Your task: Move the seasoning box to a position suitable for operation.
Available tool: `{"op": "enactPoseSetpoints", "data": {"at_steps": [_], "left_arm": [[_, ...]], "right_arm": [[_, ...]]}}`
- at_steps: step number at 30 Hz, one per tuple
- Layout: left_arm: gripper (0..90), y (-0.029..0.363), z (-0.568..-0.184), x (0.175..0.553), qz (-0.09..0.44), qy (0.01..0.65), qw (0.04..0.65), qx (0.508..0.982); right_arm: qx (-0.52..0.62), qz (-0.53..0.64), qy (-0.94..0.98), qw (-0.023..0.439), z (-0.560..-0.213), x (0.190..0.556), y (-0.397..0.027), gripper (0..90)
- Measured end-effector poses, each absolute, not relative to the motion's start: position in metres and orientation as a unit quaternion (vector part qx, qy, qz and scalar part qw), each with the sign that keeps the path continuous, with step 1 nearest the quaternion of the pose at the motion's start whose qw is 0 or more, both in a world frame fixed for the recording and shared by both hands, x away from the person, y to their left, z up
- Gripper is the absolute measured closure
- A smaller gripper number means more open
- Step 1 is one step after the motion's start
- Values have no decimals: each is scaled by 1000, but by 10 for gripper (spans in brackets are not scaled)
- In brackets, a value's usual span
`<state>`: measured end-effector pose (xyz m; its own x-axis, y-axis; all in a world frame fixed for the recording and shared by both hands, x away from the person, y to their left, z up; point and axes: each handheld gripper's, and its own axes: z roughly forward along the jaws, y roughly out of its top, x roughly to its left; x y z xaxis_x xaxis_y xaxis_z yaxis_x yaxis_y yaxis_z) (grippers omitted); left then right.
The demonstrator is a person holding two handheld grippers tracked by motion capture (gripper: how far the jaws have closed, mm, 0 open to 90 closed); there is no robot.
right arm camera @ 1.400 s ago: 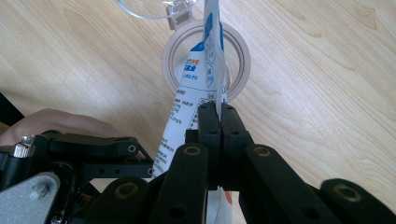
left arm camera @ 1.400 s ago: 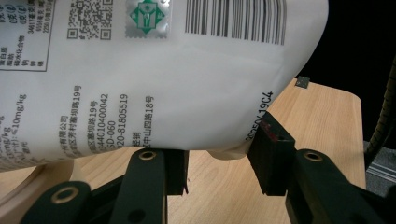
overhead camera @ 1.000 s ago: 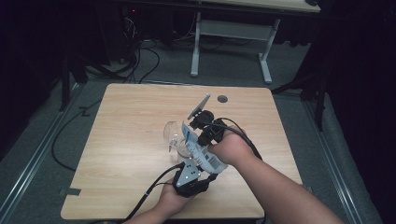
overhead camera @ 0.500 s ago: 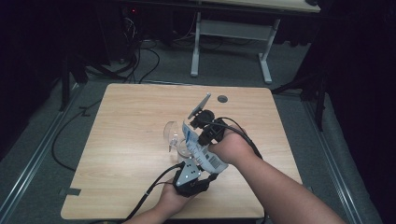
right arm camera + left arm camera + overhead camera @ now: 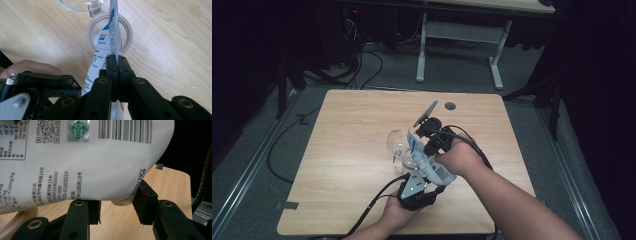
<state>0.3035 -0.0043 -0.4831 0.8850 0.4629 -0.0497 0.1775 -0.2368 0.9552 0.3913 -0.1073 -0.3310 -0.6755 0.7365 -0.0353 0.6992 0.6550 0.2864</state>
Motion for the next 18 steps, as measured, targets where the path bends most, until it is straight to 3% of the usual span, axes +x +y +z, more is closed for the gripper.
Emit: {"op": "enactPoseSetpoints", "data": {"at_steps": [18], "left_arm": [[615,-4,-482,304,122,207,584,775]], "right_arm": [[396,124,907,75,-331,392,-105,900]]}}
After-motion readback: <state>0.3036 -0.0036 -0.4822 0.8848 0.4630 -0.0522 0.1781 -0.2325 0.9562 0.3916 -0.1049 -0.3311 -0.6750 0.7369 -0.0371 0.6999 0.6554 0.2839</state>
